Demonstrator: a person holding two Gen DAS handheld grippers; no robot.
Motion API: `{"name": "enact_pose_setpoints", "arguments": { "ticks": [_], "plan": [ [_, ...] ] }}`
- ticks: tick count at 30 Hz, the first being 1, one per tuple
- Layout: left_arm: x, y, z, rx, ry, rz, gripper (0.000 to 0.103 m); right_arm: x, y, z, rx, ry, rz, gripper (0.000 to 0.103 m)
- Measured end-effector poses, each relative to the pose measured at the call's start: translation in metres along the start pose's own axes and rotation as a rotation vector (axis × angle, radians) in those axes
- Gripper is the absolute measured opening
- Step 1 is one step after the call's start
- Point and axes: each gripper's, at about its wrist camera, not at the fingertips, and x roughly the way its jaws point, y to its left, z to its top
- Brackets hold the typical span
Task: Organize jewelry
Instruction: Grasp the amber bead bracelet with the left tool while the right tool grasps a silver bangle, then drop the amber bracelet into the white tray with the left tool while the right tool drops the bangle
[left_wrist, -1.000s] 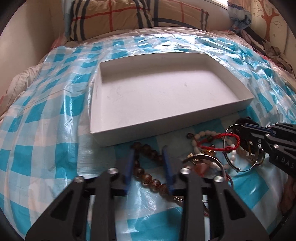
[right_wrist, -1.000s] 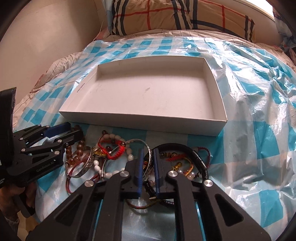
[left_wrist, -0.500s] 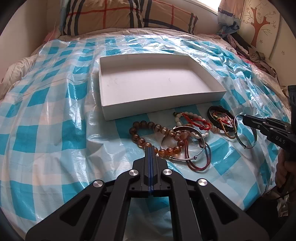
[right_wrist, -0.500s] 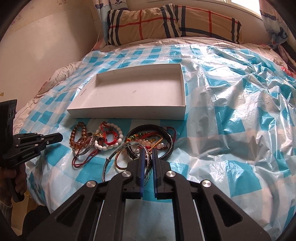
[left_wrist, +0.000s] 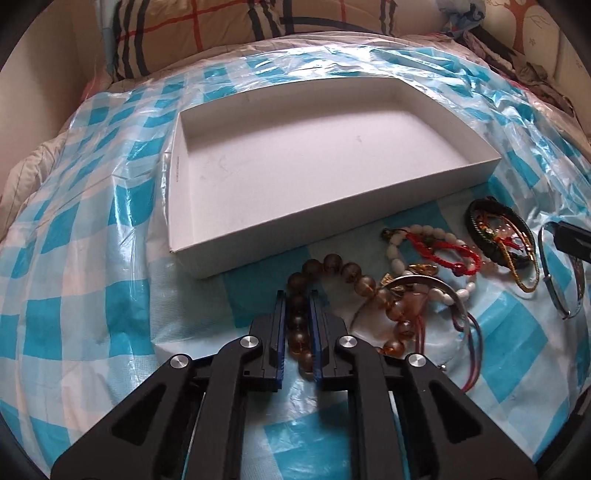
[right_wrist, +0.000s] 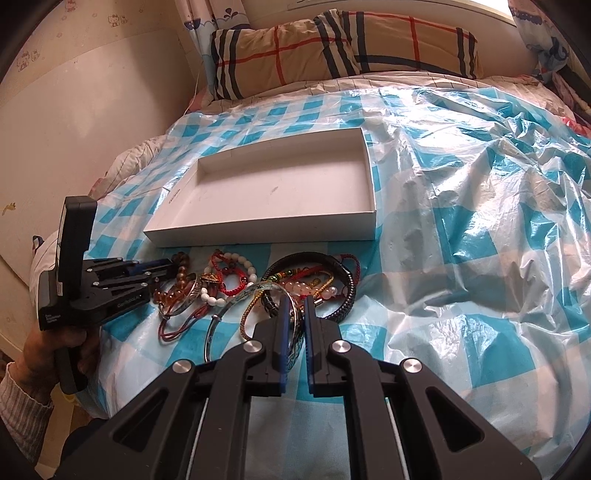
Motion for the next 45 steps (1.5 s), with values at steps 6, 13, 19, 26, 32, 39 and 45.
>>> {"name": "enact_pose_setpoints", "arguments": {
  "ticks": [6, 13, 19, 26, 32, 39, 45],
  "plan": [
    [-0.043, 0.004, 0.007, -0.039, -0.076, -0.077, 0.01, -0.02, 0.003, 0.015, -0.004, -0.07, 0.009, 0.008],
    [-0.081, 0.01, 0.03, -0.098, -0.174, -0.147, 0.01, -0.017, 0.001, 0.041, 0.003, -0.134, 0.011, 0.008],
    [-0.082, 0.008, 0.056, -0.126, -0.223, -0.183, 0.01, 0.006, 0.002, 0.062, 0.003, -0.155, 0.018, 0.008],
    [-0.064, 0.003, 0.088, -0.134, -0.257, -0.196, 0.01, 0.041, 0.005, 0.086, -0.013, -0.164, 0.005, 0.008],
    [-0.039, 0.004, 0.104, -0.151, -0.263, -0.19, 0.011, 0.065, 0.0, 0.098, -0.019, -0.164, -0.013, 0.008],
    [-0.001, 0.014, 0.095, -0.166, -0.161, -0.062, 0.022, 0.08, -0.014, 0.098, 0.016, -0.134, -0.058, 0.039],
    [-0.02, 0.018, 0.06, -0.149, -0.167, -0.024, 0.045, 0.043, -0.027, 0.073, 0.045, -0.131, -0.06, 0.039]
  ]
}}
